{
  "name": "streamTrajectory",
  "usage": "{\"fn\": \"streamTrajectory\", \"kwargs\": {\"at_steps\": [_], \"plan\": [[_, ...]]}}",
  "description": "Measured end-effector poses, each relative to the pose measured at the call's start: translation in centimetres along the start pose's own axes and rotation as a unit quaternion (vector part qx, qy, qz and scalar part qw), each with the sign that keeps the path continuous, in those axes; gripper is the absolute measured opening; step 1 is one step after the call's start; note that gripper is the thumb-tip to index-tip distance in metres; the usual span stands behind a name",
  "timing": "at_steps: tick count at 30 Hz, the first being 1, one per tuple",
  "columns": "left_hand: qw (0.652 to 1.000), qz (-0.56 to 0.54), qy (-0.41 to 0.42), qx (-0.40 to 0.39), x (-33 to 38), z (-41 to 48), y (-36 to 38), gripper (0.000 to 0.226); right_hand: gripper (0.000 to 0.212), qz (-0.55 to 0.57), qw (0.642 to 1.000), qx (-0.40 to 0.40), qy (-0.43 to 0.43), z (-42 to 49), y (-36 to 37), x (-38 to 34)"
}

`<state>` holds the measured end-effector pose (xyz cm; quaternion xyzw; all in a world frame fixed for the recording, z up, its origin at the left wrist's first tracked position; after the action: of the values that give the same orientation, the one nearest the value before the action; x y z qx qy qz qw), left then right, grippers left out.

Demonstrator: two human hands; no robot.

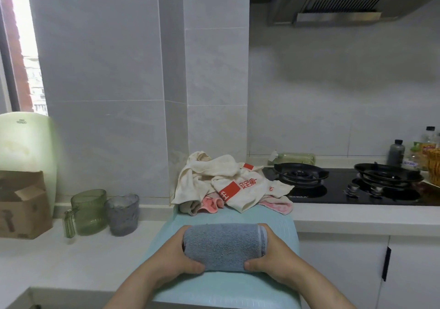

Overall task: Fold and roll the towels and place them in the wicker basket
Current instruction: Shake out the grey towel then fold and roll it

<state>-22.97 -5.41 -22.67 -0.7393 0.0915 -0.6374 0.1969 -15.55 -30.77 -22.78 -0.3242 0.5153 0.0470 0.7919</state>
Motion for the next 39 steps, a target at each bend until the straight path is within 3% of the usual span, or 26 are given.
{"fn": "streamTrajectory", "kwargs": {"at_steps": [3,7,16,22,30,36,39], "plan": [[1.000,0.010,0.007,0.027,-0.6,0.4,0.0,0.070,0.066,-0.033,0.999,-0.007,-0.002,0.2,0.0,0.1],[0.997,-0.017,0.017,0.075,-1.1,0.6,0.2,0.065,0.058,-0.011,0.999,0.042,-0.005,0.3,0.7,0.7],[0.993,-0.028,0.037,0.106,-1.2,0.6,0.4,0.064,0.060,0.190,0.980,0.056,-0.003,0.5,0.1,-0.1],[0.994,-0.028,0.034,0.098,-1.2,0.5,0.4,0.067,0.060,0.076,0.996,0.042,-0.034,0.1,0.3,0.5],[0.994,-0.028,0.027,0.106,-1.2,0.3,0.5,0.065,0.088,-0.019,0.999,-0.036,-0.017,0.1,0.2,0.2],[0.992,-0.118,-0.018,0.049,-0.7,0.4,0.1,0.056,0.055,0.062,0.996,0.061,0.001,-0.4,-0.1,0.2],[0.989,-0.144,-0.021,0.015,-0.6,0.4,0.0,0.060,0.048,0.089,0.994,0.067,0.011,-0.3,-0.2,0.2]]}}
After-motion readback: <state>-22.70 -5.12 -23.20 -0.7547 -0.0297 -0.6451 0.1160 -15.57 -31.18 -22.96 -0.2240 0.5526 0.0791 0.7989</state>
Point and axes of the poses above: each hand's wrist, its own z-axis towards the middle knuckle, its own y-axis out of the palm, x = y × z, the point moved 1 cm from there along z, towards the middle knuckle, and after that the axes turned 11 degrees about -y, right-handed, at the moved point
